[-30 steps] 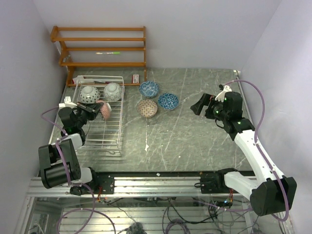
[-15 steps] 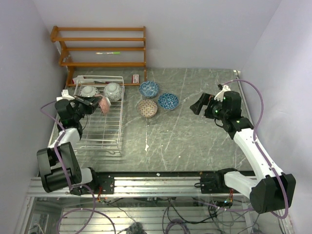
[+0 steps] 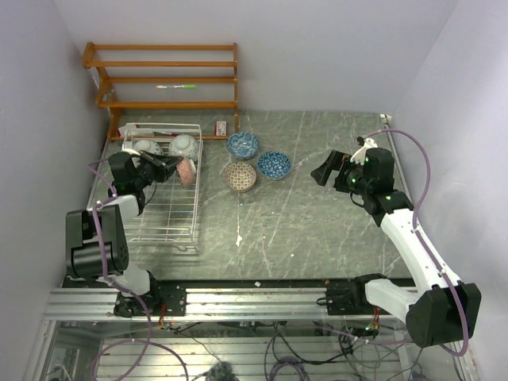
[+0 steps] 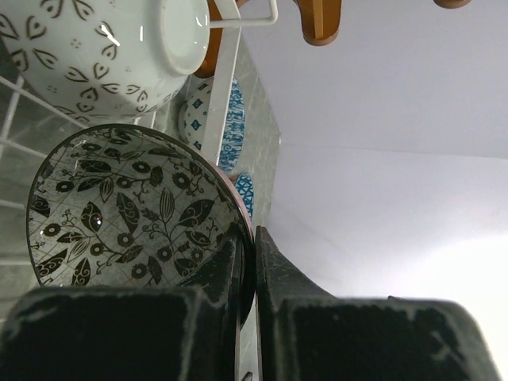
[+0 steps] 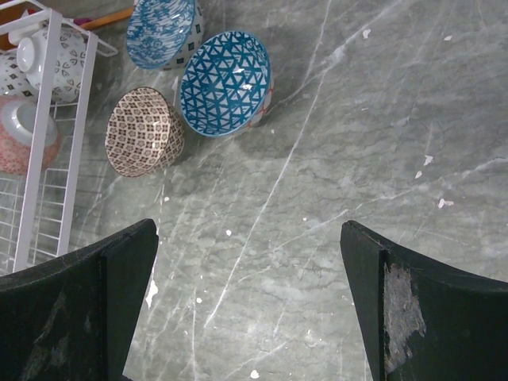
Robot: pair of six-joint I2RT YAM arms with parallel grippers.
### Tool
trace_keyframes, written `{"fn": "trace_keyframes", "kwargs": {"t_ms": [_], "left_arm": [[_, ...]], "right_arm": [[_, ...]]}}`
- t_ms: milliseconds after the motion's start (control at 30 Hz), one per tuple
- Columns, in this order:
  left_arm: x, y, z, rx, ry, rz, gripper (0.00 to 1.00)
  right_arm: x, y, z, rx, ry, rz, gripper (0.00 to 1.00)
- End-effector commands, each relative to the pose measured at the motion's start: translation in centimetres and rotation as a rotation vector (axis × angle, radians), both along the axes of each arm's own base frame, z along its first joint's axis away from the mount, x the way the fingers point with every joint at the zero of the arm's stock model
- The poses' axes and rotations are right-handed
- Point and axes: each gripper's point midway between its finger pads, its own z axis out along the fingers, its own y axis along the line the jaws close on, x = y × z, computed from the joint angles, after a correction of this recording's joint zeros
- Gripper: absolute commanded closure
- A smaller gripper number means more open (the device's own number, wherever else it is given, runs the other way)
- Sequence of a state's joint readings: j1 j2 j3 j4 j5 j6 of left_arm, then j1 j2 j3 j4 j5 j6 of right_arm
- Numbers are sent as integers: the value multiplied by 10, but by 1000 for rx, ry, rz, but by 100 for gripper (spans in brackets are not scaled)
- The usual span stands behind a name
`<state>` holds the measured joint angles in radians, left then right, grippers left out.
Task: Load the bowls into the dish rack
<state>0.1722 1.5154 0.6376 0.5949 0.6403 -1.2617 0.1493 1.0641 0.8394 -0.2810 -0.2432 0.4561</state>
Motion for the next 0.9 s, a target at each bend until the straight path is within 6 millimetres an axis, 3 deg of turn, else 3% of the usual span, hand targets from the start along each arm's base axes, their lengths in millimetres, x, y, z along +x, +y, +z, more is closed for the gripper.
{"fn": "trace_keyframes", "kwargs": {"t_ms": [0,233,433,633,867], "left_arm": [[9,-12,7,-6,-59,-45,93],[6,-12,-25,-21,-2,-48,93],[-4,6,-61,67,106,-9,85],[-19,10,-95,57,174,16,78],[-31,16,-119,66,226,42,73]], "right_arm": [[5,-4,4,2,-29,-14,0],[6,-3,0,9,-22,-10,0],[5,-1,-5,12,-18,-3,0],[5,2,-7,21,-14,12,0],[5,3,-6,25,-17,18,0]]}}
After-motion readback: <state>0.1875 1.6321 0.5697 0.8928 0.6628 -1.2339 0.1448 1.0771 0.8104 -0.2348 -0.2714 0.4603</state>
